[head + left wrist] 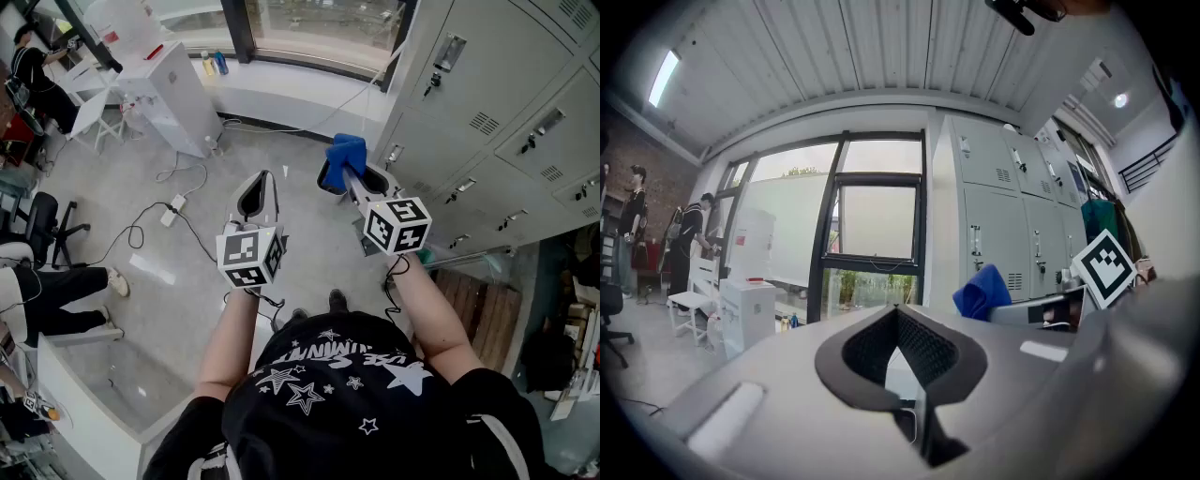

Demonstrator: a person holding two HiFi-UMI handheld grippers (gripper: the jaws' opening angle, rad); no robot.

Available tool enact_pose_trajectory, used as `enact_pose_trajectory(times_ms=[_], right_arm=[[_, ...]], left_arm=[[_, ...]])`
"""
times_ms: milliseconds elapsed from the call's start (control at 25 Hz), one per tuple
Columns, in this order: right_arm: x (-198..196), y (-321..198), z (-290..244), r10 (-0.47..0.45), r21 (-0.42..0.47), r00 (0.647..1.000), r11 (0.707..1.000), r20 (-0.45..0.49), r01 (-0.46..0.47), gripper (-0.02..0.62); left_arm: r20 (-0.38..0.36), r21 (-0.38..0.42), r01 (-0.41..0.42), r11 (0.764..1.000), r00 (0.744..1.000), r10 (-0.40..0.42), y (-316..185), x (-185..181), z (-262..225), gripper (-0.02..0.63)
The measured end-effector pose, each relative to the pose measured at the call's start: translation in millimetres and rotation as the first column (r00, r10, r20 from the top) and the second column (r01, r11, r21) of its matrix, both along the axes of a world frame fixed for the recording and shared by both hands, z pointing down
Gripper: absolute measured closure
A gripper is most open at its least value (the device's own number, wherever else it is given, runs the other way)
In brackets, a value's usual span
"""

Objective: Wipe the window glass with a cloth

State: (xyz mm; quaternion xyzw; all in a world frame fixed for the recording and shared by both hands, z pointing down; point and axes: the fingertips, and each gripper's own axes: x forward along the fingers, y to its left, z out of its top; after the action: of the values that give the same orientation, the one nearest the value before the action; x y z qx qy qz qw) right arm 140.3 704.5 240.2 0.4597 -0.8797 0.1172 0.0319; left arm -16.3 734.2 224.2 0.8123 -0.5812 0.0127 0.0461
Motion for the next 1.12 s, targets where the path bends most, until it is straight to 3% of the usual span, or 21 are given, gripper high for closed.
enact_pose_trajectory(times_ms=[640,920,1120], right_arm=[[-5.0,13.7,-5.7,-0.001,0.005,1.000,1.000,0.005,0.001,0.520],[-21.4,19.4,-7.2,-0.003,0.008,1.000,1.000,0.005,0.003,0.520],[-35.4,20.8,-2.8,0.021,-0.017,0.996,1.000,0.085,-0.020,0.520]], left_arm=[[-0.013,0.020,-0.018,1.000,1.000,0.018,10.5,-3.1,-6.3,0.598],[-0.024,0.013,-0.005,1.000,1.000,0.006,21.6,-21.5,-4.0,0.598],[-0.013,0.004,0.000,1.000,1.000,0.000,29.4,-41.2,0.1,0.598]])
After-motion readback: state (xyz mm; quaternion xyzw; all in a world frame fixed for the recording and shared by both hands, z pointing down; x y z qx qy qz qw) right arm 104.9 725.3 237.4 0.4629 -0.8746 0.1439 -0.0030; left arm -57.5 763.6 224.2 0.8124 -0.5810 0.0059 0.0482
